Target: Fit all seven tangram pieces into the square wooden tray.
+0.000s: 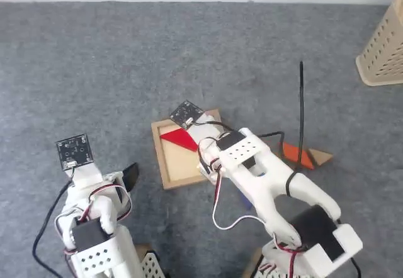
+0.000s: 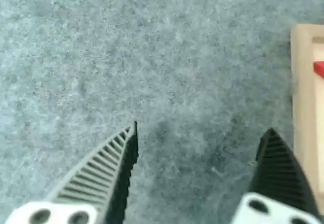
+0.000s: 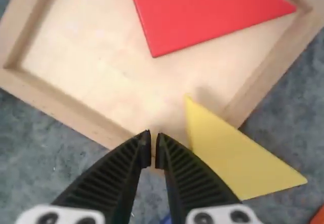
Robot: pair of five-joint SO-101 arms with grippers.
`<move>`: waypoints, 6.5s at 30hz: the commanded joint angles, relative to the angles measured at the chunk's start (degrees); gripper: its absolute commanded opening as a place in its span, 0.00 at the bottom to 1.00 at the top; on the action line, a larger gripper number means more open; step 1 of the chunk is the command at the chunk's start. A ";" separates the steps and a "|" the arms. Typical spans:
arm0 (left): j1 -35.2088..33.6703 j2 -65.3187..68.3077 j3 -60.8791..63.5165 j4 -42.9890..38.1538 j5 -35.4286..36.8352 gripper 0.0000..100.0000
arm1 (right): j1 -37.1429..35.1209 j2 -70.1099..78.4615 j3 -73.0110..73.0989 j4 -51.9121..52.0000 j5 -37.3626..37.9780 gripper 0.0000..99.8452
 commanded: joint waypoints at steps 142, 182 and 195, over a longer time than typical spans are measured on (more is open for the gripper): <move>0.09 -0.70 -0.75 -0.09 -0.09 0.35 | 4.44 -11.82 -0.88 1.89 -15.21 0.15; 0.09 -0.70 -0.75 -0.09 -0.09 0.35 | 12.26 -3.12 -17.93 11.74 -18.20 0.15; 0.09 -0.70 -0.75 -0.09 -0.09 0.35 | 12.09 14.02 -25.23 11.91 -12.04 0.15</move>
